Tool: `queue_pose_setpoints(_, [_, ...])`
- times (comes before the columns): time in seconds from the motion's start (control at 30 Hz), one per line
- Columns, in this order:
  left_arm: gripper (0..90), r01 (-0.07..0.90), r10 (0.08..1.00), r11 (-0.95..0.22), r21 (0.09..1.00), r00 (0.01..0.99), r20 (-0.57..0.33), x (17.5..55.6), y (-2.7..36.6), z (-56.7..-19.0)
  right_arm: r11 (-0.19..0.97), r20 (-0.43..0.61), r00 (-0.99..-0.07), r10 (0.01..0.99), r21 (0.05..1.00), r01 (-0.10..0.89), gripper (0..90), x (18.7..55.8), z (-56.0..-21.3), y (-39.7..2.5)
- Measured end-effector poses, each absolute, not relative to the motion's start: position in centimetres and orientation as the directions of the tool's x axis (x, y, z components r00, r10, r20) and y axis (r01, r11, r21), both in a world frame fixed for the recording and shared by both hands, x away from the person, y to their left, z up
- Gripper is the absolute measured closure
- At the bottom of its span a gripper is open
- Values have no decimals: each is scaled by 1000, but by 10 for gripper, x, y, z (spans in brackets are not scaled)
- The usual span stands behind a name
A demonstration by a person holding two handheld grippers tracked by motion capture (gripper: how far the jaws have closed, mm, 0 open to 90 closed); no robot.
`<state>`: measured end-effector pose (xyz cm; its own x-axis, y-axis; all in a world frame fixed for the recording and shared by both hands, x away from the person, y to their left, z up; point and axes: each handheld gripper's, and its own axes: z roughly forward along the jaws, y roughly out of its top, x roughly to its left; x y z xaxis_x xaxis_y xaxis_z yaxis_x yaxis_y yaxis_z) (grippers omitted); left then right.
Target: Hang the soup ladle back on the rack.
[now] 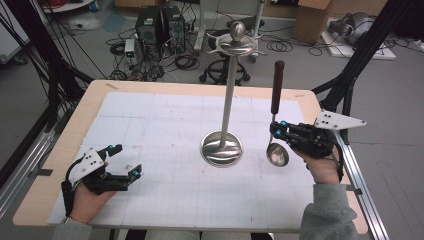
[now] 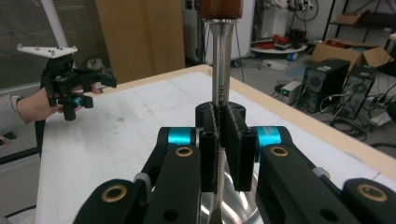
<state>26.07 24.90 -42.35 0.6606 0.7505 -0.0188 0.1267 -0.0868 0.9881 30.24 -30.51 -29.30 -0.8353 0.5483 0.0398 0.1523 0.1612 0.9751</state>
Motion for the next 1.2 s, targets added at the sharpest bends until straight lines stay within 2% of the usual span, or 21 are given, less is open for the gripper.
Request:
queue_pose_setpoints(0.6, [23, 122, 757, -76, 990, 653, -22, 258, 252, -423, 192, 26, -830, 557, 968, 159, 847, 316, -271, -297])
queue_pose_setpoints(1.2, [23, 121, 761, -72, 990, 648, -24, 256, 254, -423, 195, 43, -830, 556, 964, 181, 847, 326, -266, -293])
